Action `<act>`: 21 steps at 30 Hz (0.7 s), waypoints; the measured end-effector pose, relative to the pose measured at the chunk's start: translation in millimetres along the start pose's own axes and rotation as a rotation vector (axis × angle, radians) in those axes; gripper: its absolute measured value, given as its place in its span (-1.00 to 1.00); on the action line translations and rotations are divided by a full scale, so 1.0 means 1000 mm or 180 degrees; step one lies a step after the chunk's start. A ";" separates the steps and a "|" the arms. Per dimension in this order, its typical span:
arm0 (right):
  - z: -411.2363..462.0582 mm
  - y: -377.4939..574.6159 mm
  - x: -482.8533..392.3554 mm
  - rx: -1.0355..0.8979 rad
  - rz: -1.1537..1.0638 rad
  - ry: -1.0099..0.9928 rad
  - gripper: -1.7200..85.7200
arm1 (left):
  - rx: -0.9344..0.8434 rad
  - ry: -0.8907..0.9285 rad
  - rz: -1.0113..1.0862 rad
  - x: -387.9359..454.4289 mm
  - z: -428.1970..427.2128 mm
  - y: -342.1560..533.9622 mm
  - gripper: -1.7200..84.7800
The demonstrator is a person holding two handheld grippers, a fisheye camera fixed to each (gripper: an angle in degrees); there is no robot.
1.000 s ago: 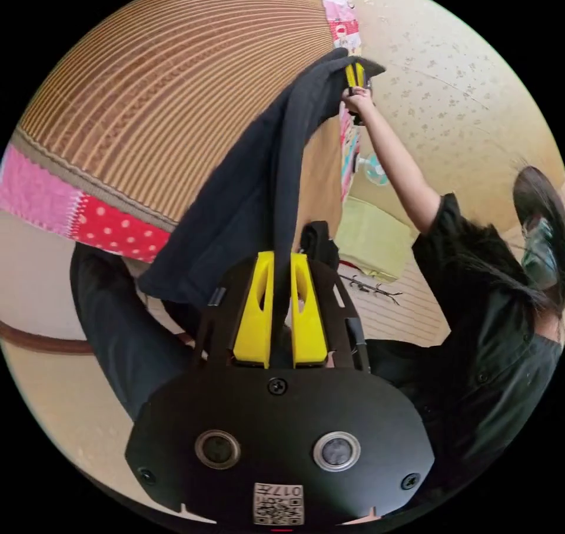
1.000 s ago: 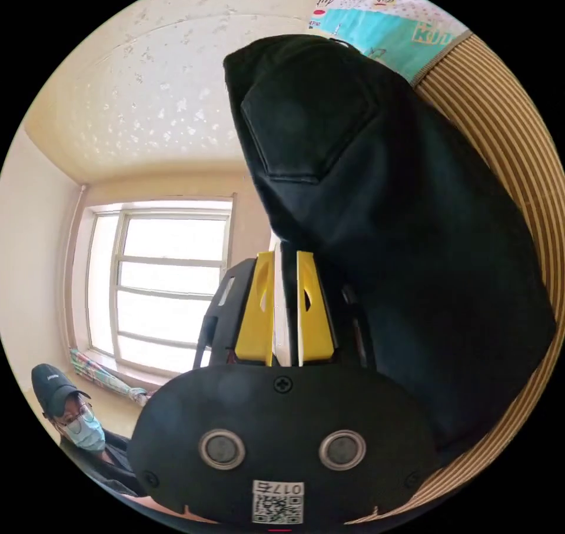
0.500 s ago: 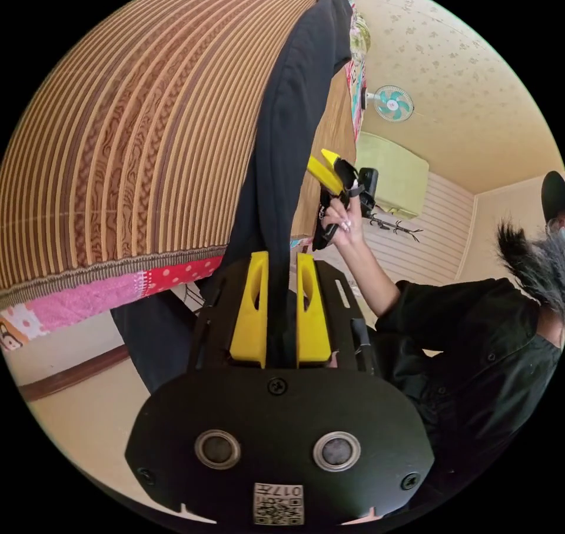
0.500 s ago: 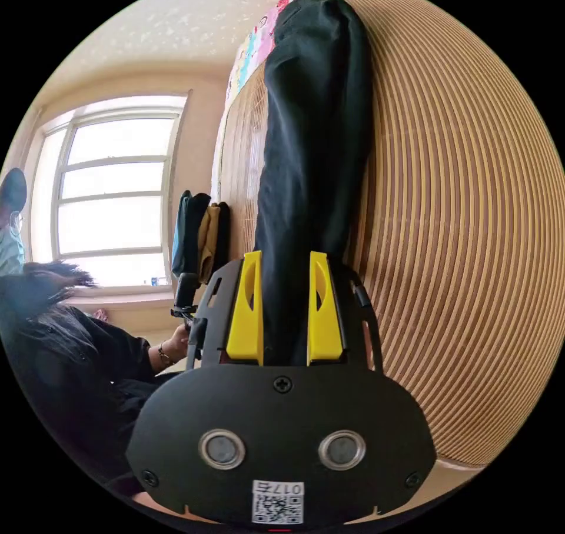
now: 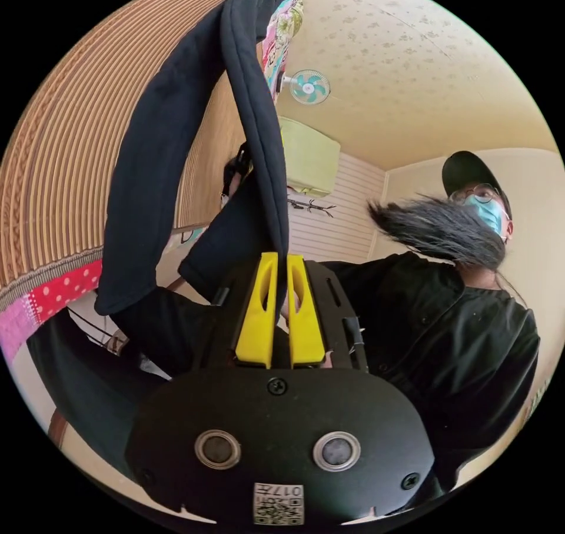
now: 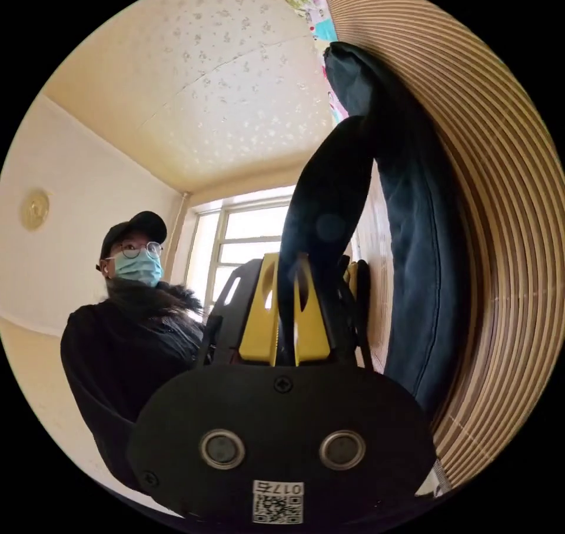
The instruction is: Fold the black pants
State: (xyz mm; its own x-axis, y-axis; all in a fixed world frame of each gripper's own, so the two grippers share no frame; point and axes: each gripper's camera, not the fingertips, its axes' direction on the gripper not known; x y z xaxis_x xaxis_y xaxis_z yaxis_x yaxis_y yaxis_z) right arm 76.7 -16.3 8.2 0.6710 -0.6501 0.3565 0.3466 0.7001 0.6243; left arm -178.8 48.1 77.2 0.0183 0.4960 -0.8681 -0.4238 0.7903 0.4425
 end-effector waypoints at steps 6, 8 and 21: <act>0.018 0.020 0.029 -0.1046 0.0806 0.1935 -0.81 | -0.0192 -0.1846 -0.1058 -0.048 -0.002 0.010 -0.83; 0.017 0.015 0.033 -0.1078 0.0837 0.1848 -0.77 | -0.0128 -0.1810 -0.1051 -0.051 -0.003 0.011 -0.81; 0.033 -0.161 0.037 -0.0141 -0.0077 0.1978 -0.79 | 0.0502 -0.1975 -0.0238 0.000 0.004 -0.082 -0.74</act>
State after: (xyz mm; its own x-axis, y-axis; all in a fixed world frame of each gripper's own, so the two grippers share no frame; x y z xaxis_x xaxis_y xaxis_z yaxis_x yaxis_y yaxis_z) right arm 24.0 -162.7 -55.7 0.9140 -0.3821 -0.1368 0.3845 0.7074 0.5930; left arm -140.1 -15.5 42.2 0.5831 0.5160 -0.6275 -0.2637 0.8508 0.4546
